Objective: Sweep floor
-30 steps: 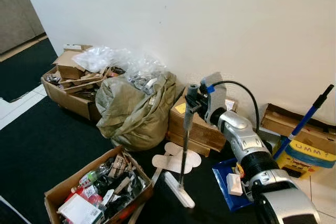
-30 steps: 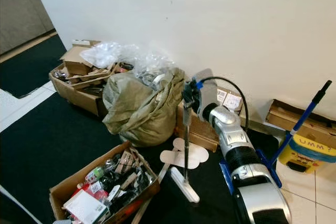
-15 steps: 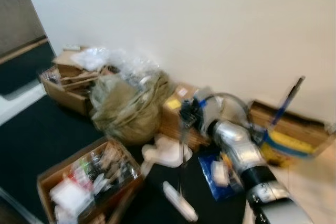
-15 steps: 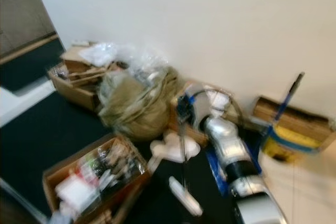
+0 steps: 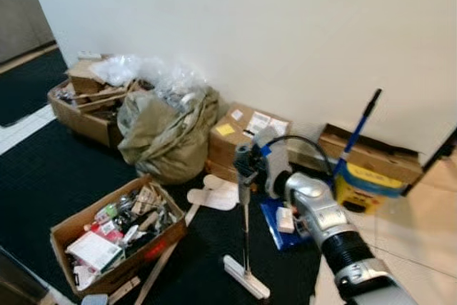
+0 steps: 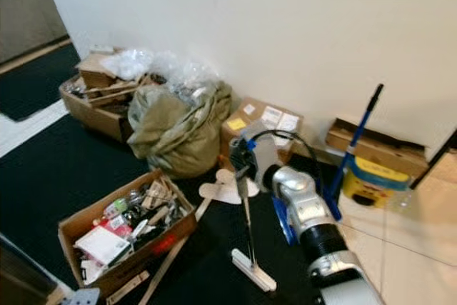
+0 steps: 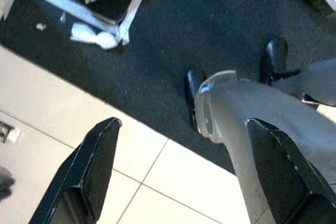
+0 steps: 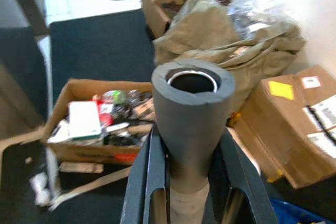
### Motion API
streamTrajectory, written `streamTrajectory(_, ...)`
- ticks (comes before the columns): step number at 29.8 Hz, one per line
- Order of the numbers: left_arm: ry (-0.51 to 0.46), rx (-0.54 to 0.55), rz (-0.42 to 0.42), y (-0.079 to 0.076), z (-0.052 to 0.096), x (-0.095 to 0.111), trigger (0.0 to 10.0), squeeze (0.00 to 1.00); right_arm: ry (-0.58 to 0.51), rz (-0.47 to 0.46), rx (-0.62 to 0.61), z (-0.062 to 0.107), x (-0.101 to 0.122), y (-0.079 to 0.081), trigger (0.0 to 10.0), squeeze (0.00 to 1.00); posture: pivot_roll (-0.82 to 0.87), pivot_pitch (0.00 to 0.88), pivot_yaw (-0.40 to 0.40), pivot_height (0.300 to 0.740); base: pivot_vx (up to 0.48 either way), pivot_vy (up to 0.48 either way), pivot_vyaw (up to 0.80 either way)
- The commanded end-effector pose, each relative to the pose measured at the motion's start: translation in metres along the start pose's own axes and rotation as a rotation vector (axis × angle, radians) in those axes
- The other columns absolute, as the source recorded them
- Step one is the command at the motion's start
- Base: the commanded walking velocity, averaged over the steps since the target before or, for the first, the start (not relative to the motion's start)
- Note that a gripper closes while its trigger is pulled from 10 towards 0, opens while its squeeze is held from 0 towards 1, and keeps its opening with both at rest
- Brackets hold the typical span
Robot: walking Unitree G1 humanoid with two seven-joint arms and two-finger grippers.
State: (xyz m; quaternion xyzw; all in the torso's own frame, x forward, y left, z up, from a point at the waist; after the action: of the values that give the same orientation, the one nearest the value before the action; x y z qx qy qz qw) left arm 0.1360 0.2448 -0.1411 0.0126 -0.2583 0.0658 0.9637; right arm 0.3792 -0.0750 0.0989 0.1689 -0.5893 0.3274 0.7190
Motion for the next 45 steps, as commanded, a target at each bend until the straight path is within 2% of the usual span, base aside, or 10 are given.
streamTrajectory(1, 0.02, 0.006, -0.002, 0.003, 0.002, -0.007, 10.0, 0.0, -0.015, -0.001, 0.021, -0.002, 0.005, 0.006, 10.0, 0.0, -0.09, 0.0, 0.002, 0.74, -0.322, 0.0, 0.0)
streamTrajectory(9, 0.021, 0.006, -0.008, 0.004, 0.002, -0.007, 10.0, 0.0, -0.01, -0.015, 0.065, -0.004, 0.003, 0.019, 10.0, 0.0, -0.09, 0.0, 0.01, 0.74, -0.325, 0.0, 0.0)
streamTrajectory(27, 0.016, 0.008, -0.01, 0.006, 0.003, -0.007, 10.0, 0.0, 0.002, -0.025, 0.092, -0.004, 0.001, 0.028, 10.0, 0.0, -0.06, 0.004, 0.014, 0.74, 0.0, 0.0, 0.0)
streamTrajectory(38, 0.021, 0.004, -0.023, 0.007, 0.003, -0.007, 10.0, 0.0, -0.003, -0.05, 0.166, -0.001, 0.003, 0.038, 10.0, 0.0, -0.06, 0.009, 0.013, 0.74, 0.0, 0.27, 0.0)
streamTrajectory(45, 0.022, 0.001, -0.029, 0.007, 0.003, -0.007, 10.0, 0.0, 0.007, -0.047, 0.163, 0.001, 0.001, 0.036, 10.0, 0.0, -0.07, 0.011, 0.013, 0.74, 0.0, 0.269, 0.0)
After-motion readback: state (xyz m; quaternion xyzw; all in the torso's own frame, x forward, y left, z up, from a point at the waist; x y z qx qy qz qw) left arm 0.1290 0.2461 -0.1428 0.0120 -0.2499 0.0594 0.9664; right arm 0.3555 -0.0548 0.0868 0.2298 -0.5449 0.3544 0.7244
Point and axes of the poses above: a point about 5 cm out from each wrist's last joint towards the gripper, its own z axis pointing back from the gripper into the wrist, its own x axis along the axis of the wrist's last joint, y = z × x, the point moved 5 cm from there along -z, pointing out of the wrist towards the gripper, and after that the axes turned 2 degrees about z, right-handed, at the moved point
